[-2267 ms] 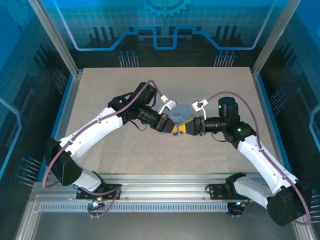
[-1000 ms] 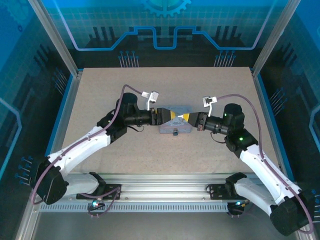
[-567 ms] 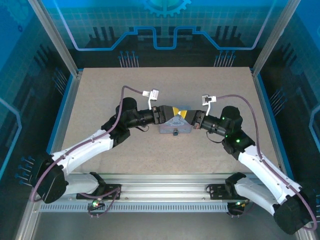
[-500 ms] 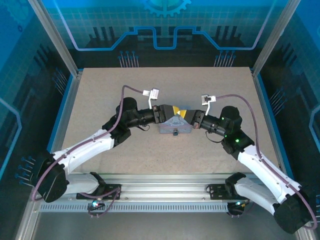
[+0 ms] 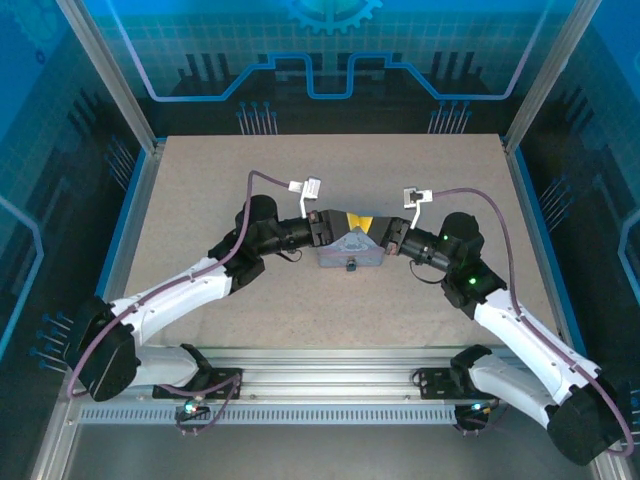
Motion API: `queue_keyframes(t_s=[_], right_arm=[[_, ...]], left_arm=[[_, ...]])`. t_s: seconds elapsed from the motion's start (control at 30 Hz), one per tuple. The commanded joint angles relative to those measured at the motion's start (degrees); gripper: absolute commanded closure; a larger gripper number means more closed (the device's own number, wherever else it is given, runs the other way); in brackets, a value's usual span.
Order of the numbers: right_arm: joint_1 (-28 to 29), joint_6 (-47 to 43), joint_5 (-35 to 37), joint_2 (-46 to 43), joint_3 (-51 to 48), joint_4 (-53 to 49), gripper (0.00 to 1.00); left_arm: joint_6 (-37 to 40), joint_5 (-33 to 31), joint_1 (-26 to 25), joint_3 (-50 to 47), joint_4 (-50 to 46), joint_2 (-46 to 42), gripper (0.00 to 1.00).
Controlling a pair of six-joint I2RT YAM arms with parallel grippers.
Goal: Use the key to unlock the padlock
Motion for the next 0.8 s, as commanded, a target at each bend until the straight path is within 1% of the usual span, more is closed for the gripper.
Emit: queue_keyframes(t_s=[0.0, 0.07, 0.13, 0.23, 0.3, 0.37, 0.43, 0.5, 0.67, 0.77], right_arm=[[0.88, 0.15, 0.80, -0.56, -0.84, 1.27, 1.00], [0.84, 0.15, 0.81, -0.76, -1.01, 1.14, 1.00], [0.79, 0.25, 0.58, -0.93, -1.01, 0.96, 1.00], [0.81, 0.17, 0.77, -1.42, -1.23, 0.53, 1.00], [0.73, 0.00, 0.89, -1.67, -1.43, 0.33, 1.00], [0.64, 0.13, 0.55, -1.73, -1.52, 0.23, 1.00], [0.68, 0.48, 0.05, -1.73, -1.69, 0.53, 1.00], [0.61, 0.82, -0.23, -1.89, -1.98, 0.95, 1.00], [0.37, 0.69, 0.32, -2.61, -2.25, 0.43, 1.00], [0.31, 0.76, -0.07, -2.36, -2.29, 0.56, 1.00]], left_arm=[[0.62, -1.02, -0.37, -0.63, 1.84, -0.85, 0.58], [0.63, -1.02, -0.40, -0.70, 1.71, -0.97, 0.62], [0.67, -1.36, -0.41, -0.91, 1.64, -1.09, 0.64], [0.71, -1.28, -0.35, -0.84, 1.73, -1.11, 0.71], [0.78, -1.03, -0.41, -0.70, 1.67, -1.02, 0.72], [0.88, -1.21, -0.35, -0.63, 1.37, -1.02, 0.72], [1.12, -1.58, -0.27, -0.74, 1.14, -1.18, 0.64], [1.19, -1.74, -0.34, -0.81, 1.14, -1.29, 0.63], [1.27, -1.15, -0.32, -0.41, 1.12, -1.07, 0.73], [1.21, -0.78, -0.34, -0.32, 1.22, -0.94, 0.84]])
